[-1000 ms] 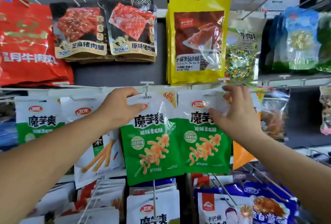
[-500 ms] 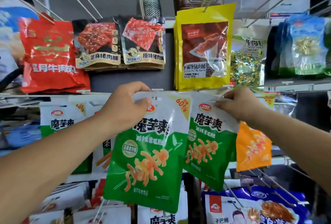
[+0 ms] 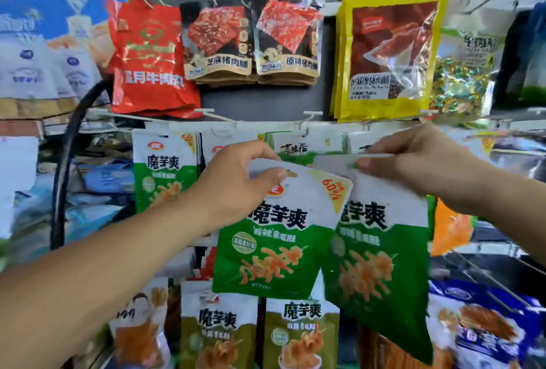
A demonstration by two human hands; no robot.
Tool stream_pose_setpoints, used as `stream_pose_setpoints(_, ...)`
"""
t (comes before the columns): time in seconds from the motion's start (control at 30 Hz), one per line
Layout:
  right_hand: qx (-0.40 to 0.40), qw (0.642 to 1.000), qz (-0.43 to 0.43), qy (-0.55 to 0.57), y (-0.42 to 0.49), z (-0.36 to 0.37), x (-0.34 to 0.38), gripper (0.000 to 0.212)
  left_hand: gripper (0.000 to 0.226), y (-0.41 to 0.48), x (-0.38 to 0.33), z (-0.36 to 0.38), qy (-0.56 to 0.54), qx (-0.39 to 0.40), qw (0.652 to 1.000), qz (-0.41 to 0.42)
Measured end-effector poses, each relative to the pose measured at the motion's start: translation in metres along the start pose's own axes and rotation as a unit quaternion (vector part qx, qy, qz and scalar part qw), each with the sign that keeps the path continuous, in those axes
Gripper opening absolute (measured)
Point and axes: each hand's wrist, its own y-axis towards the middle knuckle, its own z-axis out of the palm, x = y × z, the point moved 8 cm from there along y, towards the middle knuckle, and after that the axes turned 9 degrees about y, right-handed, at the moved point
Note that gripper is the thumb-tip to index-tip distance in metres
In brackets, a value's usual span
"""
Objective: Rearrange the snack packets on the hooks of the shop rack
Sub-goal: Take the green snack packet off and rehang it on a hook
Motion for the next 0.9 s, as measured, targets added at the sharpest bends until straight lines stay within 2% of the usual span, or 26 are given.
stream_pose_setpoints(0.13,0.037,0.996,0.0,0.079,0.017,0.058,0.014,0.018,0.007,-0.03,0.049,-0.038,0.013,-0.022,0.998,-0.056)
stream_pose_setpoints(0.27,0.041,0.992,-0.028,0.115,0.049,0.135,0.041,0.018,0.012,-0.06,0.106,-0.095,0.039,-0.092,0.989,-0.112)
stream_pose_setpoints(0.47,0.082,0.99,-0.111,0.011,0.079,0.255,0.096,0.011,0.01,-0.081,0.191,-0.171,0.044,-0.157,0.968,-0.191)
stream_pose_setpoints(0.6,0.068,0.989,-0.131,0.014,0.101,0.287,0.12,0.016,0.011,-0.05,0.228,-0.195,0.078,-0.176,0.965,-0.18)
stream_pose_setpoints(0.73,0.052,0.99,-0.128,0.019,0.125,0.297,0.127,0.021,0.01,-0.013,0.232,-0.202,0.072,-0.192,0.971,-0.126)
stream_pose_setpoints(0.9,0.055,0.989,-0.131,-0.053,0.137,0.303,0.125,0.022,0.013,0.017,0.245,-0.196,0.047,-0.189,0.974,-0.119)
